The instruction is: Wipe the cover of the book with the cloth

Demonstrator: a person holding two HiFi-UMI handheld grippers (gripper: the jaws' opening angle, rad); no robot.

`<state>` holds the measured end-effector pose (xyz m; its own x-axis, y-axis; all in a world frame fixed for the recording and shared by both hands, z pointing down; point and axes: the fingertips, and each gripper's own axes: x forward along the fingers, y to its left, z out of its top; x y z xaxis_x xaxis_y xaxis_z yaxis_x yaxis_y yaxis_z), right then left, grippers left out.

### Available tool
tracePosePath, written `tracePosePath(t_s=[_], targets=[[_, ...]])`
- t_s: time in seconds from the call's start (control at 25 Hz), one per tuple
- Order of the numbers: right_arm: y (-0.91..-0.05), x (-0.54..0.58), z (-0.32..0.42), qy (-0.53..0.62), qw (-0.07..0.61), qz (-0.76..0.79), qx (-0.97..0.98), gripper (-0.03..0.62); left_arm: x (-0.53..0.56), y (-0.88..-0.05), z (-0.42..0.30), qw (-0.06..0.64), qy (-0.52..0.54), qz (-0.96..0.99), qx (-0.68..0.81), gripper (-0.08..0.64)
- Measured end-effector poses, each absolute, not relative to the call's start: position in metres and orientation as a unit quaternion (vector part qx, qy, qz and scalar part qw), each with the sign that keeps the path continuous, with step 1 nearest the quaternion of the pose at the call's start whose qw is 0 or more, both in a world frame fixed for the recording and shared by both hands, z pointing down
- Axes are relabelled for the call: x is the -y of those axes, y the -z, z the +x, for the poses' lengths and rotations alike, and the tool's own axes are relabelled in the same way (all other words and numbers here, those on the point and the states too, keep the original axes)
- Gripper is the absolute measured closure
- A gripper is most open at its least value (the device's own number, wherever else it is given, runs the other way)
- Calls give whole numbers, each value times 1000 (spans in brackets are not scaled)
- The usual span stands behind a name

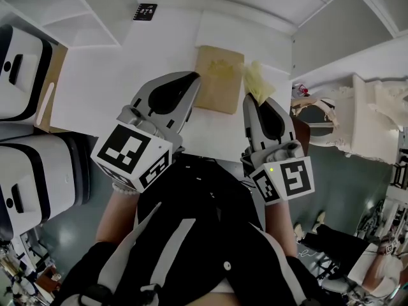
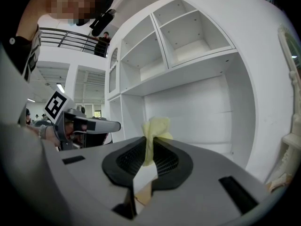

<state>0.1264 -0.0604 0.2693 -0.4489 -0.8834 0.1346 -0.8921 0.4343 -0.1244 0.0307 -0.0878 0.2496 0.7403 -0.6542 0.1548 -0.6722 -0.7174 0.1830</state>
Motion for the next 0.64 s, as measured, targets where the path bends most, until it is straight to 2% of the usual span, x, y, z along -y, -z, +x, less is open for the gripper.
tracePosePath(t_s=[0.64], targets=[[-272,58,127,-104,20,516,850,557,86,-246,46,108,-34,931,347,558]])
